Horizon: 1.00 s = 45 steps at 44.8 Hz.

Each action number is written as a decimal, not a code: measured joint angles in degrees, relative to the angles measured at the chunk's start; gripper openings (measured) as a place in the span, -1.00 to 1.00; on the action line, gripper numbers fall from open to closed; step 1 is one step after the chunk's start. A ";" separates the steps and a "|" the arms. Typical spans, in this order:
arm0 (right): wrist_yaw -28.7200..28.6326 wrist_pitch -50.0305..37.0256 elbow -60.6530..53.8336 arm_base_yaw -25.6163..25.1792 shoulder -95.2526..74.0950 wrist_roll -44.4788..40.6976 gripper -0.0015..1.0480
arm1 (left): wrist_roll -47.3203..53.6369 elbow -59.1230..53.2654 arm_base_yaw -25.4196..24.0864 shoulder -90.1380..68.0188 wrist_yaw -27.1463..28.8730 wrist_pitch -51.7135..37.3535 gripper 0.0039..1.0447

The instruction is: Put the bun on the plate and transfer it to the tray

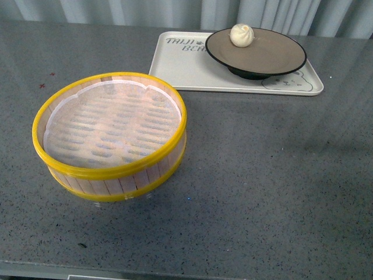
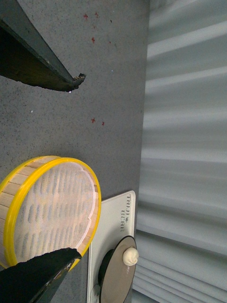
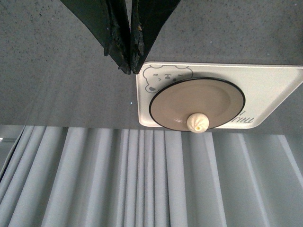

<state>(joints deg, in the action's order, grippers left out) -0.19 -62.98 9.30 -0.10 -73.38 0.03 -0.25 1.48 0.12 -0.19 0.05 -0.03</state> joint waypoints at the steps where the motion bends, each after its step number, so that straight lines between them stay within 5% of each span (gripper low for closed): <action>1: 0.11 0.44 -0.44 0.00 0.92 0.00 -0.97 | 0.00 0.00 0.00 0.00 0.00 0.00 0.88; 45: 0.13 31.63 -9.01 0.00 41.44 0.00 -0.97 | 0.00 0.00 0.00 0.00 -0.02 0.00 0.88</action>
<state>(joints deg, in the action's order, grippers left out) -0.05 -31.35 0.30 -0.10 -31.94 0.03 -0.25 1.48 0.12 -0.19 0.03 -0.03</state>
